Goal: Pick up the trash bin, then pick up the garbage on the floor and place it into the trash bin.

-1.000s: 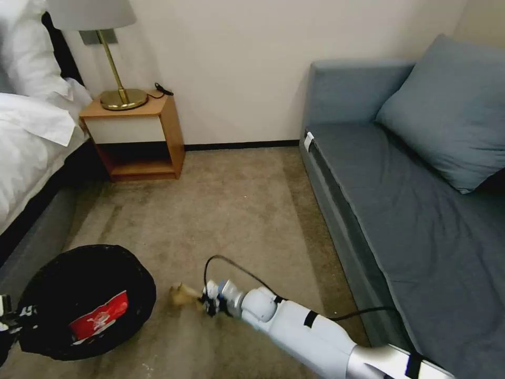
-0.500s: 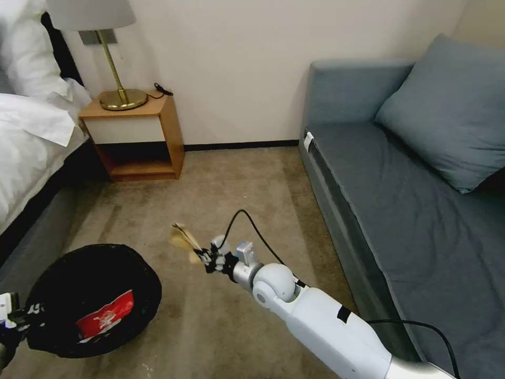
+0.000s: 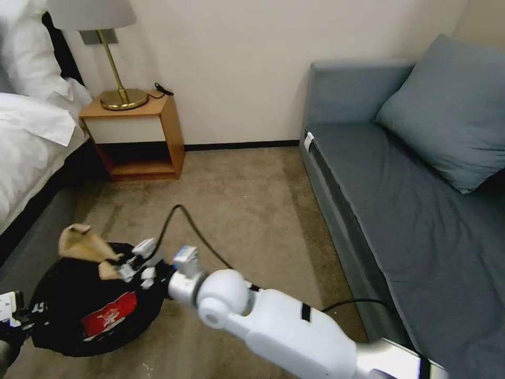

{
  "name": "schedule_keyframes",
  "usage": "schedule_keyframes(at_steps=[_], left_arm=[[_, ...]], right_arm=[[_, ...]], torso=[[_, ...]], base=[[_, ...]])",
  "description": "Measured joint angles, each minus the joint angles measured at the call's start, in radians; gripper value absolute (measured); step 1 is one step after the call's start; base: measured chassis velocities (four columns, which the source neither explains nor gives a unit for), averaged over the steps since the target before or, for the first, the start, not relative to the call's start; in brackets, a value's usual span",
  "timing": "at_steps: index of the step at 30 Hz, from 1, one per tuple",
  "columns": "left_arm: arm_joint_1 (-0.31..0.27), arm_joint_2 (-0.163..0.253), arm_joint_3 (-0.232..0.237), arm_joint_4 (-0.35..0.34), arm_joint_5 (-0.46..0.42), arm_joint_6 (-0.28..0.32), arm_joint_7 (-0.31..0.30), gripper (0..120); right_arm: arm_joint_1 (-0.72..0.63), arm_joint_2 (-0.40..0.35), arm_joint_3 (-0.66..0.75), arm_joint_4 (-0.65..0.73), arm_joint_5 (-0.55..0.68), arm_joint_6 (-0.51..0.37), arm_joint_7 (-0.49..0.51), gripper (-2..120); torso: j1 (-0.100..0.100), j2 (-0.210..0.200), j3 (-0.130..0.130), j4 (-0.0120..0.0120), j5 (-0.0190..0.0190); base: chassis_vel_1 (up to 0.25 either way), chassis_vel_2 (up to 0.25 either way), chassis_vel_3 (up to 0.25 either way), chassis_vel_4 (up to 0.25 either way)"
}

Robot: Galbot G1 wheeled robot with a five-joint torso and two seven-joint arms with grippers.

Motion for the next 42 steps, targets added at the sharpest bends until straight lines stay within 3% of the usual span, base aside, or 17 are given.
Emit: schedule_keyframes(at_steps=[3, 16, 17, 23, 27, 30, 35, 42], left_arm=[[0.002, -0.001, -0.001, -0.001, 0.0, 0.0, 0.0, 3], [0.011, -0.003, -0.007, -0.011, -0.005, 0.0, 0.001, 3], [0.011, -0.003, -0.007, -0.013, -0.007, 0.0, 0.001, 3], [0.011, -0.003, -0.007, -0.014, -0.02, 0.0, -0.007, 3], [0.005, 0.003, 0.0, -0.014, -0.03, 0.0, -0.026, 3], [0.0, 0.004, 0.007, -0.018, -0.032, 0.0, -0.029, 3], [-0.007, 0.002, 0.024, -0.026, -0.039, 0.0, -0.041, 3], [-0.007, 0.002, 0.031, -0.026, -0.053, 0.0, -0.051, 3]], right_arm=[[0.002, 0.014, -0.014, -0.016, -0.011, 0.0, 0.002, 1], [-0.009, 0.013, -0.019, -0.026, -0.037, -0.01, 0.003, 48], [-0.01, 0.007, -0.01, -0.024, -0.061, -0.01, 0.003, 56], [-0.036, -0.039, 0.056, -0.008, -0.167, 0.014, 0.015, 73], [-0.138, -0.145, 0.231, 0.08, -0.24, 0.028, 0.022, 91], [-0.213, -0.198, 0.328, 0.141, -0.268, 0.035, 0.022, 98], [-0.371, -0.275, 0.527, 0.275, -0.389, 0.053, 0.004, 100], [-0.567, -0.309, 0.769, 0.399, -0.427, 0.097, -0.02, 100]], torso=[[0.0, 0.0, 0.0, -0.0001, 0.0], [0.0, 0.0, 0.0, -0.0002, 0.0], [0.0, 0.0, 0.0, -0.0002, 0.0001], [0.0, 0.0, 0.0, -0.0001, 0.0002], [0.0, 0.0, 0.0, -0.0004, 0.0005], [0.0, 0.0, 0.0, -0.0006, 0.0005], [0.0, 0.0, 0.0, -0.0004, 0.0006], [0.0, 0.0, 0.0, -0.0002, 0.0005]], base=[[0.0, 0.0, 0.0, 0.0], [0.0, 0.0, 0.0, 0.0], [0.0, 0.0, 0.0, 0.0], [0.0, 0.0, 0.0, 0.0], [0.0, 0.0, 0.0, 0.0], [0.0, 0.0, 0.0, 0.0], [0.0, 0.0, 0.0, 0.0], [0.0, 0.0, 0.0, 0.0]])
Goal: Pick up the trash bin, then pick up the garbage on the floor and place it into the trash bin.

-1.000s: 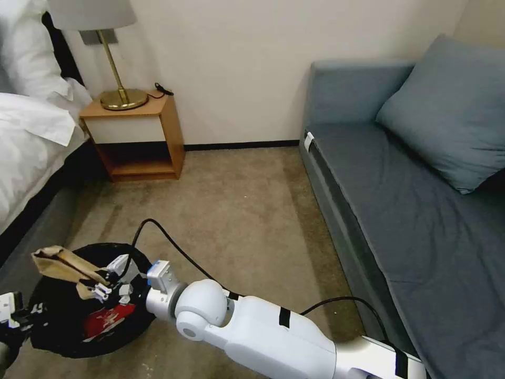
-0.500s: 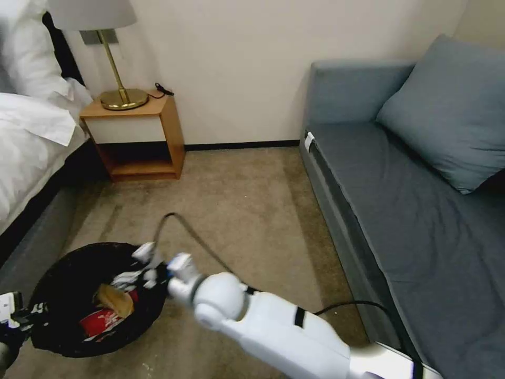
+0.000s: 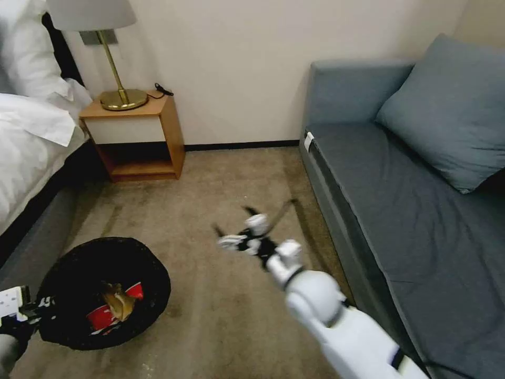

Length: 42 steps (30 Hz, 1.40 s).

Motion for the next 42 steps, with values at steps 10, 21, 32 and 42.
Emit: schedule_keyframes(at_steps=[10, 21, 32, 42], left_arm=[[-0.006, -0.006, -0.001, 0.005, -0.016, 0.0, -0.008, 3], [-0.017, -0.006, -0.012, 0.039, -0.122, 0.0, -0.058, 3], [-0.057, 0.025, -0.045, 0.205, -0.284, 0.0, -0.153, 3], [-0.105, 0.037, 0.0, 0.314, -0.323, 0.0, -0.201, 3]], right_arm=[[-0.37, 0.081, 0.249, 0.125, -0.096, 0.181, -0.039, 100], [-0.408, 0.099, 0.269, 0.13, -0.133, 0.223, -0.048, 100], [-0.402, 0.099, 0.264, 0.126, -0.131, 0.22, -0.048, 100], [-0.399, 0.098, 0.261, 0.125, -0.129, 0.218, -0.048, 100]], torso=[[0.0, 0.0, 0.0, -0.0001, 0.0], [0.0, 0.0, 0.0, 0.0001, -0.0003], [0.0, 0.0, 0.0, 0.0001, -0.0005], [0.0, 0.0, 0.0, 0.0, -0.0004]], base=[[0.0, 0.0, 0.0, 0.0], [0.0, 0.0, 0.0, 0.0], [0.0, 0.0, 0.0, 0.0], [0.0, 0.0, 0.0, 0.0]])
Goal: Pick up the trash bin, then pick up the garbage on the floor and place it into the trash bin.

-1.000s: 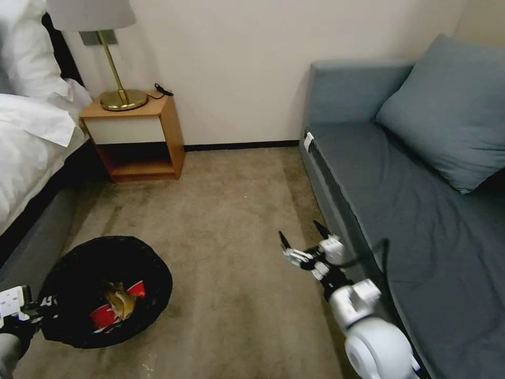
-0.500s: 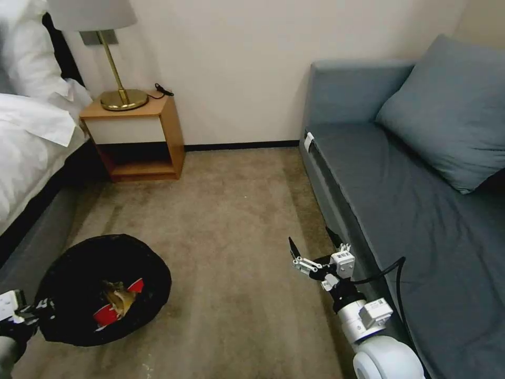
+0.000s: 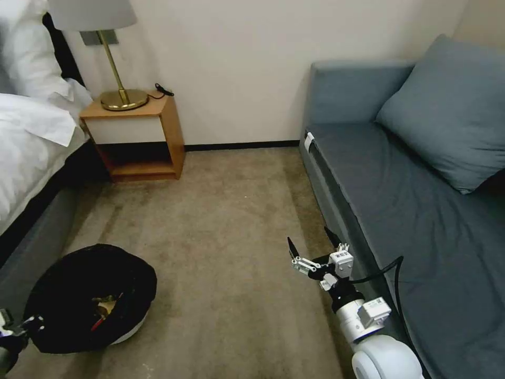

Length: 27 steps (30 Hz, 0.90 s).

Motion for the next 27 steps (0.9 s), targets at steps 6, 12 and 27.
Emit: schedule_keyframes(at_steps=[6, 12, 27], left_arm=[[-0.018, -0.001, 0.014, 0.021, 0.007, 0.0, -0.015, 12], [-0.017, -0.001, 0.004, 0.016, 0.01, 0.0, -0.021, 27], [0.071, -0.013, -0.047, -0.166, 0.046, -0.04, 0.057, 83]], right_arm=[[0.001, 0.0, -0.001, -0.001, 0.001, -0.001, 0.0, 100], [0.001, 0.0, -0.001, -0.001, 0.001, -0.001, 0.0, 100], [0.002, 0.0, -0.002, -0.001, 0.002, -0.002, 0.001, 100]], torso=[[0.0, 0.0, 0.0, 0.0, 0.0001], [0.0, 0.0, 0.0, 0.0, 0.0001], [0.0, 0.0, 0.0, 0.0001, 0.0002]], base=[[0.0, 0.0, 0.0, 0.0], [0.0, 0.0, 0.0, 0.0], [0.0, 0.0, 0.0, 0.0]])
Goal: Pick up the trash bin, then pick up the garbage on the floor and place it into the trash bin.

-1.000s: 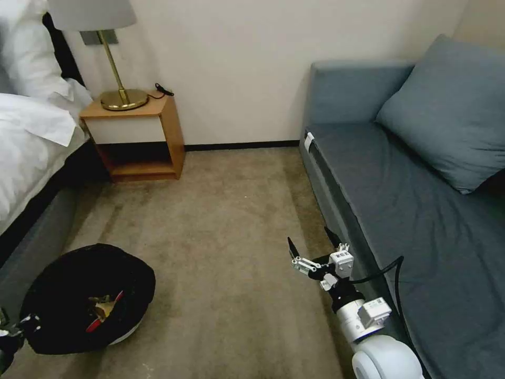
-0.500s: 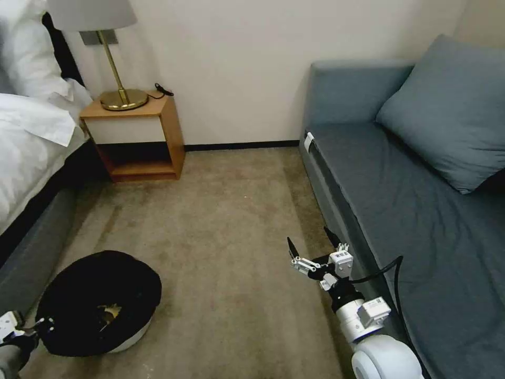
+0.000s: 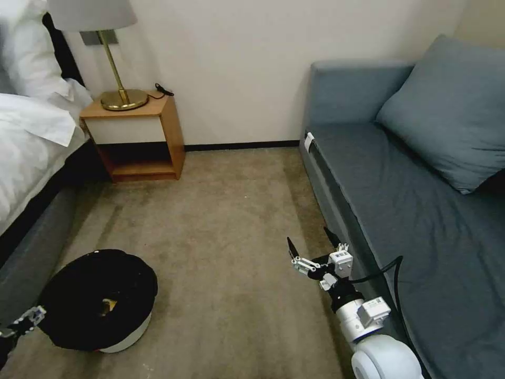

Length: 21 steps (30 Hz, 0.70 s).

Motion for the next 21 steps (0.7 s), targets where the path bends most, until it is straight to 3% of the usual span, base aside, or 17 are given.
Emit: schedule_keyframes(at_steps=[1, 3, 4, 6, 7, 10, 11, 14, 15, 16, 17, 19, 21], left_arm=[[0.011, -0.009, 0.024, -0.027, 0.023, -0.061, 0.035, 88], [0.039, -0.037, 0.063, -0.085, 0.108, -0.253, 0.126, 98], [0.039, -0.037, 0.063, -0.085, 0.108, -0.253, 0.126, 98], [0.053, -0.06, 0.081, -0.131, 0.195, -0.373, 0.171, 100], [0.053, -0.06, 0.081, -0.131, 0.195, -0.373, 0.171, 100], [0.066, -0.093, 0.122, -0.191, 0.321, -0.521, 0.205, 100], [0.066, -0.093, 0.122, -0.191, 0.321, -0.521, 0.205, 100], [0.088, -0.103, 0.189, -0.217, 0.429, -0.628, 0.222, 100], [0.088, -0.103, 0.189, -0.217, 0.429, -0.628, 0.222, 100], [0.103, -0.107, 0.239, -0.222, 0.487, -0.68, 0.225, 100], [0.128, -0.12, 0.348, -0.218, 0.585, -0.766, 0.22, 100], [0.133, -0.123, 0.372, -0.216, 0.596, -0.778, 0.219, 100], [0.14, -0.136, 0.433, -0.206, 0.627, -0.812, 0.216, 100]], right_arm=[[0.0, 0.0, 0.0, 0.0, 0.0, 0.0, 0.0, 100], [0.0, 0.0, 0.0, 0.0, 0.0, 0.0, 0.0, 100], [0.0, 0.0, 0.0, 0.0, 0.0, 0.0, 0.0, 100], [0.0, 0.0, 0.0, 0.0, 0.0, 0.0, 0.0, 100], [0.0, 0.0, 0.0, 0.0, 0.0, 0.0, 0.0, 100], [0.0, 0.0, 0.0, 0.0, 0.0, 0.0, 0.0, 100], [0.0, 0.0, 0.0, 0.0, 0.0, 0.0, 0.0, 100], [0.0, 0.0, 0.0, 0.0, 0.0, 0.0, 0.0, 100], [0.0, 0.0, 0.0, 0.0, 0.0, 0.0, 0.0, 100], [0.0, 0.0, 0.0, 0.0, 0.0, 0.0, 0.0, 100], [0.0, 0.0, 0.0, 0.0, 0.0, 0.0, 0.0, 100], [0.0, 0.0, 0.0, 0.0, 0.0, 0.0, 0.0, 100], [0.0, 0.0, 0.0, 0.0, 0.0, 0.0, 0.0, 100]], torso=[[0.0, 0.0, 0.0, -0.0001, 0.0], [0.0, 0.0, 0.0, -0.0003, -0.0001], [0.0, 0.0, 0.0, -0.0003, -0.0001], [0.0, 0.0, 0.0, 0.0, 0.0001], [0.0, 0.0, 0.0, 0.0, 0.0001], [0.0, 0.0, 0.0, -0.0001, -0.0001], [0.0, 0.0, 0.0, -0.0001, -0.0001], [0.0, 0.0, 0.0, -0.0001, 0.0], [0.0, 0.0, 0.0, -0.0001, 0.0], [0.0, 0.0, 0.0, -0.0002, 0.0], [0.0, 0.0, 0.0, -0.0002, 0.0], [0.0, 0.0, 0.0, -0.0002, 0.0], [0.0, 0.0, 0.0, -0.0002, 0.0001]], base=[[0.0, 0.0, 0.0, 0.0], [0.0, 0.0, 0.0, 0.0], [0.0, 0.0, 0.0, 0.0], [0.0, 0.0, 0.0, 0.0], [0.0, 0.0, 0.0, 0.0], [0.0, 0.0, 0.0, 0.0], [0.0, 0.0, 0.0, 0.0], [0.0, 0.0, 0.0, 0.0], [0.0, 0.0, 0.0, 0.0], [0.0, 0.0, 0.0, 0.0], [0.0, 0.0, 0.0, 0.0], [0.0, 0.0, 0.0, 0.0], [0.0, 0.0, 0.0, 0.0]])
